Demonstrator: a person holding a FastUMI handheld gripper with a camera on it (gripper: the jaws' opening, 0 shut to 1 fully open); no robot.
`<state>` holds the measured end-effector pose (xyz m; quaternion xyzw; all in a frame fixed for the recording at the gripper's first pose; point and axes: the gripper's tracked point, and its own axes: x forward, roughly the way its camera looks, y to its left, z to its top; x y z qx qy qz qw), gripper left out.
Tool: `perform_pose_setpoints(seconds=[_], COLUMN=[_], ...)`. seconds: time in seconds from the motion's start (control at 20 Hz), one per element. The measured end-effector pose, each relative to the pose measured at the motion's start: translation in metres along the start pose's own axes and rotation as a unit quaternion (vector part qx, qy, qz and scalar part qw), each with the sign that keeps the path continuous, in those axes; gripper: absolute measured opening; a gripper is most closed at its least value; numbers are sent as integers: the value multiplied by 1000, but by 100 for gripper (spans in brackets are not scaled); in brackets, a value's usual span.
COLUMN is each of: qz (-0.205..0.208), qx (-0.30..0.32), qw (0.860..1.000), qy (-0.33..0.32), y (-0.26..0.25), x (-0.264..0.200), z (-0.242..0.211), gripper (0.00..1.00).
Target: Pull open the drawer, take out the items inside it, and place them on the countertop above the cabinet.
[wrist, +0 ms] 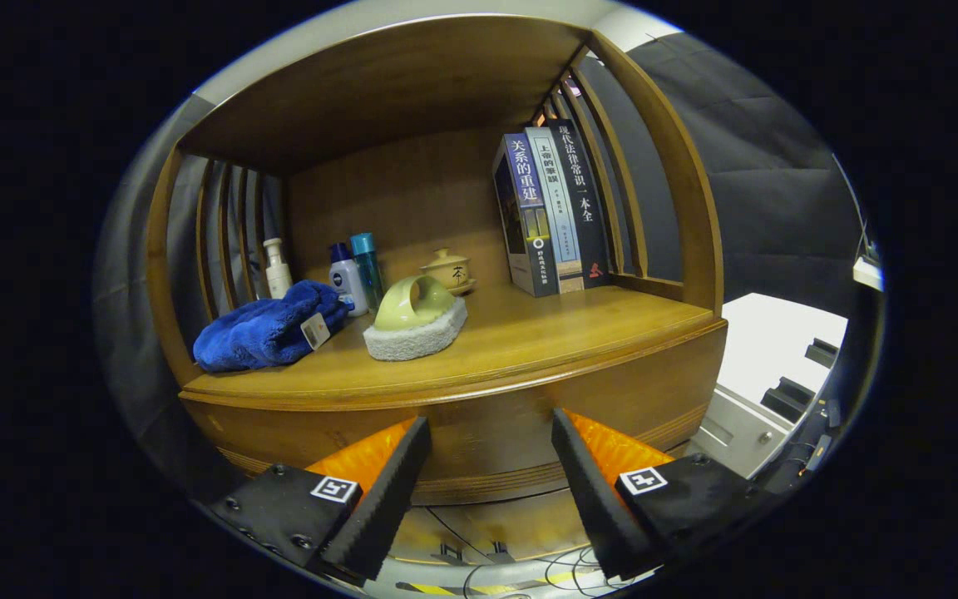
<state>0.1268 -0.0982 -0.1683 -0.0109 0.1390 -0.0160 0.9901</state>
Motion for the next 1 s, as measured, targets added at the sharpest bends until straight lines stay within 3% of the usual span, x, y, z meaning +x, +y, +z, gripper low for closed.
perform_pose_setpoints(seconds=[0.35, 0.6, 1.0], qz=[-34, -17, -13], qx=[49, 31, 40], qw=[998, 998, 997], qy=[-26, -58, -70], y=[33, 70, 83], x=[-78, -137, -166], z=[76, 142, 168], gripper=[98, 98, 98])
